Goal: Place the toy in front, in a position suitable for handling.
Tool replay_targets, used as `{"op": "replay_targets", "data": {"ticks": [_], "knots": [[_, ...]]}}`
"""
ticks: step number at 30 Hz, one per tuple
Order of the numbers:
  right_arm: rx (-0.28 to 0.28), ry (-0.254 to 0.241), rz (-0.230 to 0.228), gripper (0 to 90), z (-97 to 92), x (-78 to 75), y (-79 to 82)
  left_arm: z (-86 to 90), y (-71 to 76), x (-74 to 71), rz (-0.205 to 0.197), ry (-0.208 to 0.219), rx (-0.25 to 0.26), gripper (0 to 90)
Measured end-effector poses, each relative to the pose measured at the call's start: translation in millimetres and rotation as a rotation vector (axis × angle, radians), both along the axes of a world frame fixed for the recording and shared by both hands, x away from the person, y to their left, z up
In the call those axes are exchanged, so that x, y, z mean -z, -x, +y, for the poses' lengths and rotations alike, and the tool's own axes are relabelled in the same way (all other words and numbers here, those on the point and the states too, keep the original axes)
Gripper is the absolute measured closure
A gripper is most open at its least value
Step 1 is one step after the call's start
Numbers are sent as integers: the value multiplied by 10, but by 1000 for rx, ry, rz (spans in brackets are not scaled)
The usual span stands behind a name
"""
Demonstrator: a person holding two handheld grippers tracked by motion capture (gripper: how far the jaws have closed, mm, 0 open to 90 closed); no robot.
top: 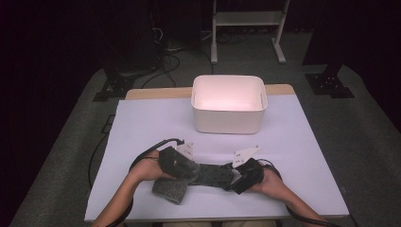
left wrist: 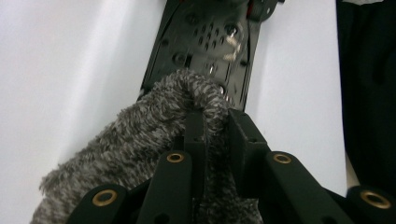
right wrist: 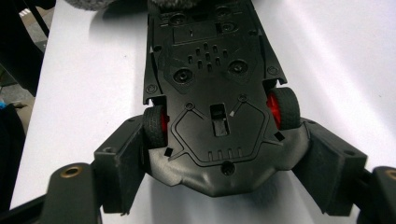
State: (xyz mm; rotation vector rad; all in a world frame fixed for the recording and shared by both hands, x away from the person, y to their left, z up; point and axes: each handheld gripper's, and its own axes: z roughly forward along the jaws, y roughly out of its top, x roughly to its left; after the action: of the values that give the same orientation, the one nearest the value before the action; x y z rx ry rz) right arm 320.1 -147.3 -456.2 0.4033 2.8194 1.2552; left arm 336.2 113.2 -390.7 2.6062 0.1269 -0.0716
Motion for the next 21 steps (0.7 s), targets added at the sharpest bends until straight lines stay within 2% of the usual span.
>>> {"op": "replay_targets", "data": {"ticks": [15,21], "knots": [[3,1,-26,229,15,8,28,-764,3,24,0,5,167,784],[3,3,-34,228,20,13,32,-935,3,43,9,17,184,784]]}}
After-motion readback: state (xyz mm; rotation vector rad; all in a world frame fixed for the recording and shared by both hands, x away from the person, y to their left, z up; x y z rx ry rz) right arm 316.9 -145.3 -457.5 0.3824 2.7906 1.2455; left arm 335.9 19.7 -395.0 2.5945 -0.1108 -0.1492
